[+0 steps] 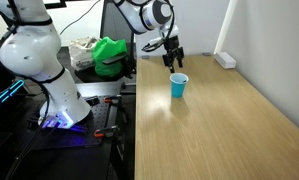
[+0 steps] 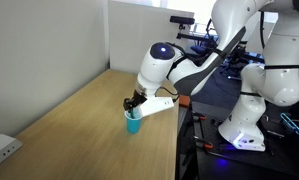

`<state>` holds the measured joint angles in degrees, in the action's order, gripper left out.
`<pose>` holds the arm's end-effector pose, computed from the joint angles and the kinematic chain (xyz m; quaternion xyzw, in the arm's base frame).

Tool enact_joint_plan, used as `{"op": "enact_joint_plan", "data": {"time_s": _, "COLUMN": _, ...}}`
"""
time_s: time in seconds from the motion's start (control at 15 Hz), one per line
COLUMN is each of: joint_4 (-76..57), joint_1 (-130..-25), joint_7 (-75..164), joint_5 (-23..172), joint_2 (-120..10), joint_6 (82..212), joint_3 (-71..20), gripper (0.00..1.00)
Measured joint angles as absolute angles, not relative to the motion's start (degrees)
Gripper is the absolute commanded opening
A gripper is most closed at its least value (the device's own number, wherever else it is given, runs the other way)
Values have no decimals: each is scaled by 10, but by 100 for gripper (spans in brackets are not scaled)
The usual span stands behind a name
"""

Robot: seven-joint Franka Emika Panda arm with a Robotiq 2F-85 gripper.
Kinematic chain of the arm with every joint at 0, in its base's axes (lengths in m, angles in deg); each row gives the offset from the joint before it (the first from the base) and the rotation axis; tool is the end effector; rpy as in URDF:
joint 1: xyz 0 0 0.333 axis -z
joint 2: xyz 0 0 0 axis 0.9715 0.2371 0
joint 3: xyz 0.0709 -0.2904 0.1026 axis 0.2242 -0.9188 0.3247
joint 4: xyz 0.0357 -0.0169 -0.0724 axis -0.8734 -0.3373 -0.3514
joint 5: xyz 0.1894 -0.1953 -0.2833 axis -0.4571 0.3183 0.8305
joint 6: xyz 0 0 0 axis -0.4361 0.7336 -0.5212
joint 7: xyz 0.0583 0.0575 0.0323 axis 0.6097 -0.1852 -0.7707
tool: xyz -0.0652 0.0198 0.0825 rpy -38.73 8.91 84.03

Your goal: Pick up the pen from the cup and put it on table

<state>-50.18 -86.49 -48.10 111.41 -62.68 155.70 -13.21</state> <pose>0.4932 0.1734 0.2816 0.9002 -0.3875 0.1793 0.0861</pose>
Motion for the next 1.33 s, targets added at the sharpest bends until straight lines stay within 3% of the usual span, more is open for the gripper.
{"op": "enact_joint_plan", "data": {"time_s": 0.4, "joint_4": -493, "joint_1": -866, "joint_7": -481, "joint_5": 1135, "joint_2": -608, "joint_6": 1561, "joint_3": -143, "gripper": 67}}
{"op": "enact_joint_plan", "data": {"time_s": 0.47, "joint_4": -491, "joint_1": -867, "joint_7": -481, "joint_5": 1136, "joint_2": -605, "joint_6": 1561, "joint_3": -143, "gripper": 61}}
{"op": "enact_joint_plan", "data": {"time_s": 0.93, "joint_4": -484, "joint_1": -872, "joint_7": -481, "joint_5": 1136, "joint_2": -589, "joint_6": 1561, "joint_3": -144, "gripper": 55}}
{"op": "enact_joint_plan", "data": {"time_s": 1.33, "joint_4": -484, "joint_1": -874, "joint_7": -481, "joint_5": 1136, "joint_2": -578, "joint_6": 1565, "joint_3": -152, "gripper": 42}}
